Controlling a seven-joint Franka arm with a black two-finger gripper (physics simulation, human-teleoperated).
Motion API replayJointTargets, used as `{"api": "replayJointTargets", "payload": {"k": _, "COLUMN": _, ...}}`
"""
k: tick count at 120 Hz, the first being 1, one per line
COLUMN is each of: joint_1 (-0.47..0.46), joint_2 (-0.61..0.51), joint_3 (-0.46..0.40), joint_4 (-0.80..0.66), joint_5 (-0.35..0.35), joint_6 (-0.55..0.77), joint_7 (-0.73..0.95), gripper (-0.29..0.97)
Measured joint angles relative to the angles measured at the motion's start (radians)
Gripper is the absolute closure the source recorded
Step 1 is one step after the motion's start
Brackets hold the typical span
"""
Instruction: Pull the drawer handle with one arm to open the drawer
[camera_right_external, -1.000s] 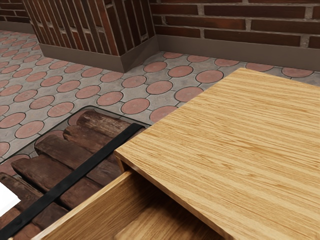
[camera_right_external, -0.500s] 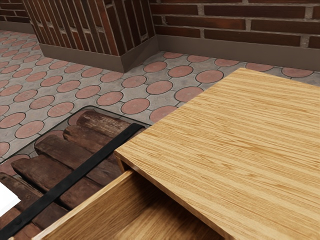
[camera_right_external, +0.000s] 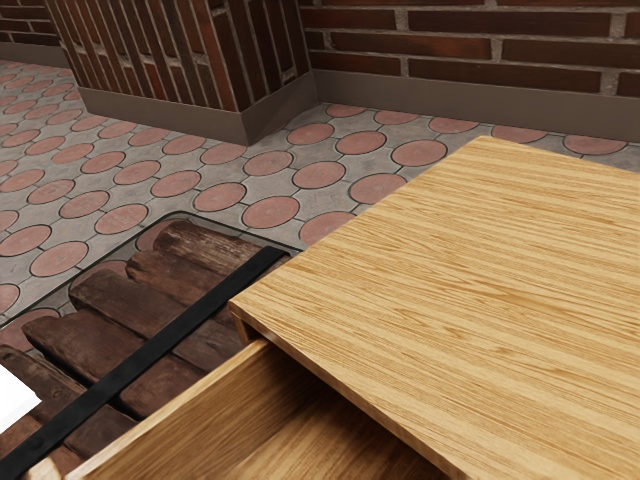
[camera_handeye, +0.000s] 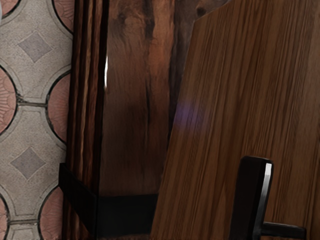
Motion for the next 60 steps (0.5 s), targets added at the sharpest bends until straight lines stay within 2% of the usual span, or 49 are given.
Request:
{"api": "replayJointTargets", "payload": {"k": 31, "joint_1": -0.001, "joint_2": 0.0, "joint_3": 0.006, "joint_4": 0.003, "joint_5": -0.003, "joint_6": 0.026, "joint_7": 0.004, "gripper": 0.0}}
{"api": "replayJointTargets", "payload": {"k": 48, "joint_1": -0.005, "joint_2": -0.002, "joint_3": 0.01, "joint_4": 0.019, "joint_5": -0.029, "joint_6": 0.024, "joint_7": 0.021, "gripper": 0.0}}
{"api": "replayJointTargets", "payload": {"k": 60, "joint_1": -0.004, "joint_2": 0.002, "joint_3": -0.034, "joint_4": 0.116, "joint_5": -0.062, "joint_6": -0.027, "joint_7": 0.023, "gripper": 0.0}}
